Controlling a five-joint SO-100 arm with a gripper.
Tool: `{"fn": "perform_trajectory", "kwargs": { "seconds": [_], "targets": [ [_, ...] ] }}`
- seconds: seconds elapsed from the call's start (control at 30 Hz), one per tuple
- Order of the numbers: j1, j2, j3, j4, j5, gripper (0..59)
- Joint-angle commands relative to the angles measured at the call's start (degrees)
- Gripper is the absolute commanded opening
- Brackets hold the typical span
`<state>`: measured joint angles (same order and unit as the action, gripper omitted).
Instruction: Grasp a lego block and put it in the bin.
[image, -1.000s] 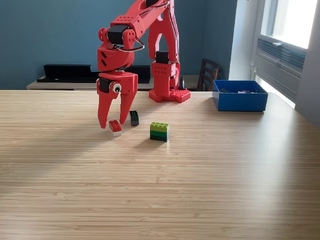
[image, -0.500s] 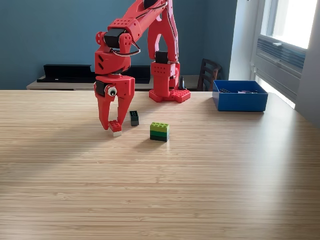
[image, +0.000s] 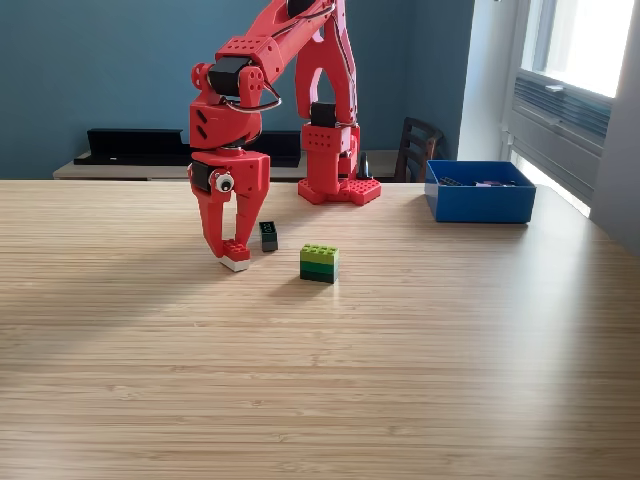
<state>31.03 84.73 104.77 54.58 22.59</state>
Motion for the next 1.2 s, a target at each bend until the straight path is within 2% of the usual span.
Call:
{"fn": "perform_trajectory", "kwargs": {
  "seconds": [0.03,0.27,0.57,1.0,1.2],
  "targets": [
    [0.53,1.67,-6.42,2.46,-0.18,0.1],
    [0.35,2.02,-11.6,6.86,-0.44,0.1],
    [-7.56,2.29,-23.03,20.57,-1.14,0.1],
    [-39.29,2.37,-44.74,41.57,-2.29,0.1],
    [-58.62,2.29,-44.21,43.95,-7.12,0.1]
  ]
}}
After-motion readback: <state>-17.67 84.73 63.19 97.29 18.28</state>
